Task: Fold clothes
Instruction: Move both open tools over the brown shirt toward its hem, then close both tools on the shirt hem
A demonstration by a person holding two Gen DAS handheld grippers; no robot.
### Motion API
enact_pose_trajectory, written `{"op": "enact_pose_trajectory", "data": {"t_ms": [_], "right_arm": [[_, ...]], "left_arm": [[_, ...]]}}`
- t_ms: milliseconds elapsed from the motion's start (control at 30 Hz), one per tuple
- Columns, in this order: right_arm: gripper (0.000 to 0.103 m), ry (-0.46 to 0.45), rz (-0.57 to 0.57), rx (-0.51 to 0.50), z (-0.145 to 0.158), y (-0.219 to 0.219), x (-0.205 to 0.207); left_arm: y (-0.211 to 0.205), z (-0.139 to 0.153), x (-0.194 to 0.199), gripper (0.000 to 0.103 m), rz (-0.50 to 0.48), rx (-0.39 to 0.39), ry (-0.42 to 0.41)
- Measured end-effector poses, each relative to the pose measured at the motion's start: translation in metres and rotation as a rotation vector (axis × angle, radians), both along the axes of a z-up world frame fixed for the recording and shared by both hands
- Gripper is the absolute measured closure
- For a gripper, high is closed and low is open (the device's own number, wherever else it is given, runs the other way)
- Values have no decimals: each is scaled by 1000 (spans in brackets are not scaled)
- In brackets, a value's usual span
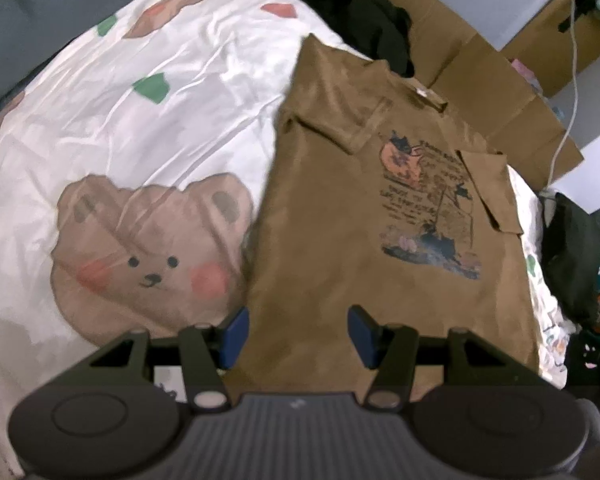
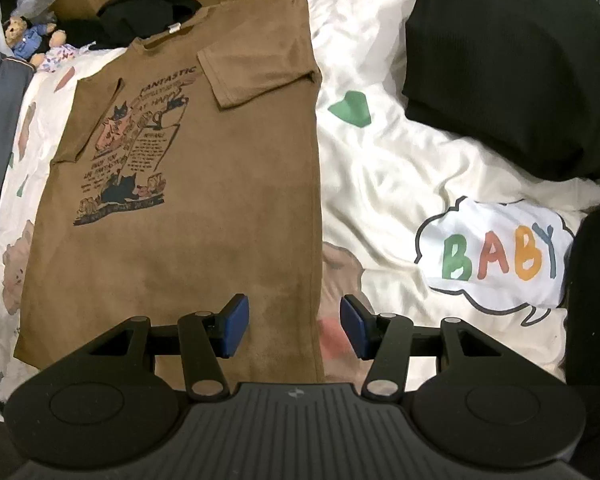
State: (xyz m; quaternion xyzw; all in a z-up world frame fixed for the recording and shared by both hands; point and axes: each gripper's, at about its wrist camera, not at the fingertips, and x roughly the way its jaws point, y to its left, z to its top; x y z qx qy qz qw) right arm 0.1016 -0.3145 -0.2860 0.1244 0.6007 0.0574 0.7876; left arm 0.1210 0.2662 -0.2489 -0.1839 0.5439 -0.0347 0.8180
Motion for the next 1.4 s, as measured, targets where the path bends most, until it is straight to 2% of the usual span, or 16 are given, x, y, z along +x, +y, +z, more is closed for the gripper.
{"op": "enact_pose_trajectory", "data": {"t_ms": [433, 533, 600, 733, 800, 1067, 1100, 1200, 1400], "right_arm": [[47, 42, 11, 7, -11, 1, 2], [47, 63, 25, 11, -16, 4, 2], [47, 76, 34, 9, -18, 6, 3], [47, 113, 27, -2, -25, 13, 5], [47, 130, 24, -3, -28, 16, 6], [47, 187, 41, -27, -42, 27, 13], [47, 197, 43, -36, -45, 28, 14], [47, 232, 38, -52, -53, 28, 17], [48, 315, 18, -39, -77, 25, 22]], "left_arm": [[20, -29, -9, 45, 59, -22, 104], [19, -42, -12, 45, 47, -40, 137], [15, -53, -14, 45, 18, -16, 189], [9, -75, -18, 50, -28, 9, 279], [7, -83, -20, 55, -35, 7, 307], [4, -103, -21, 59, -34, -27, 342], [4, -105, -21, 60, -33, -38, 338], [6, -106, -21, 83, -27, -41, 333], [17, -105, -24, 96, -17, -73, 322]]}}
